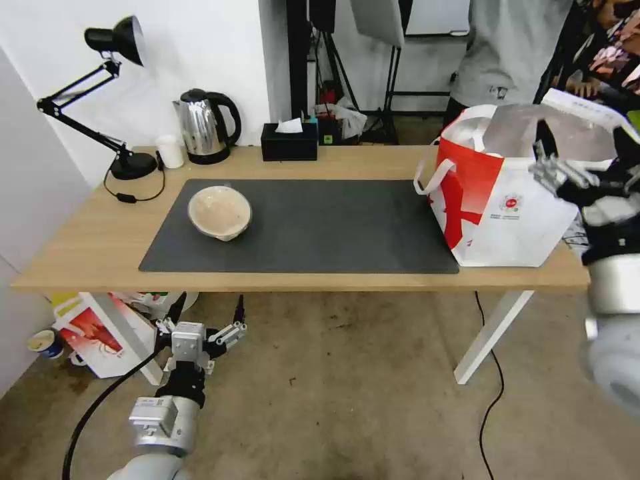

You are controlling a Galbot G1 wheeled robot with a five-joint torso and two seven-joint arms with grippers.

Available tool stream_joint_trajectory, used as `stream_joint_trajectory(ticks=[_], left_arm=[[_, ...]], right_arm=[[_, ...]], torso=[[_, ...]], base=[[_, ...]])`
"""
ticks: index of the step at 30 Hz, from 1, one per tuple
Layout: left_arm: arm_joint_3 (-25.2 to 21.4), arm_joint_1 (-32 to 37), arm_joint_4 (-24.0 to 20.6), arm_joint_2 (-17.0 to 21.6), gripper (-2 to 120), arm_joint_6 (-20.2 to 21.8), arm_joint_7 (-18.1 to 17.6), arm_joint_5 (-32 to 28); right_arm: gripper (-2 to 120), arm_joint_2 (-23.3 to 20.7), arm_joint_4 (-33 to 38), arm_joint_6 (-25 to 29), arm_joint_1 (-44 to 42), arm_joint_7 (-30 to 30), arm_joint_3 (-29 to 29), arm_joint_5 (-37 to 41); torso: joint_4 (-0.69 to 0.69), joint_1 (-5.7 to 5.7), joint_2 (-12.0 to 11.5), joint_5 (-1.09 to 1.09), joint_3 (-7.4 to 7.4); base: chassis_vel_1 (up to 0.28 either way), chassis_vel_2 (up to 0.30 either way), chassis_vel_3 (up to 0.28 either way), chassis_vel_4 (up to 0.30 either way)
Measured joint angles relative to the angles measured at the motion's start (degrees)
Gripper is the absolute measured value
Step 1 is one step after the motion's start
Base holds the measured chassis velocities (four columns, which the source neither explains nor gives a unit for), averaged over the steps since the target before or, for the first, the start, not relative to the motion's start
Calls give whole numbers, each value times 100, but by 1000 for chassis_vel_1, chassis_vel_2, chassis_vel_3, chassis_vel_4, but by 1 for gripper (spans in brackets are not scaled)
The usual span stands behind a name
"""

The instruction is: Pick up the trash from the table and place it into the takeout bag.

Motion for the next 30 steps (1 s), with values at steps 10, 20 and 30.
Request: stream_joint_trajectory(ticks=[10, 20, 30], left_arm=[[0, 0, 0, 0, 100, 0, 0, 0], [0, 0, 0, 0, 100, 0, 0, 0], [0, 0, 0, 0, 100, 0, 0, 0]], right_arm=[[100, 944, 52, 205, -589, -424, -324, -1175], [100, 1523, -284, 723, -779, -625, -1094, -2170], [100, 1899, -605, 1262, -958, -682, -1630, -2825]], torso=[[-1, 0, 0, 1, 1], [0, 0, -1, 1, 1], [0, 0, -1, 1, 1]], base=[[0, 0, 0, 0], [0, 0, 0, 0], [0, 0, 0, 0]])
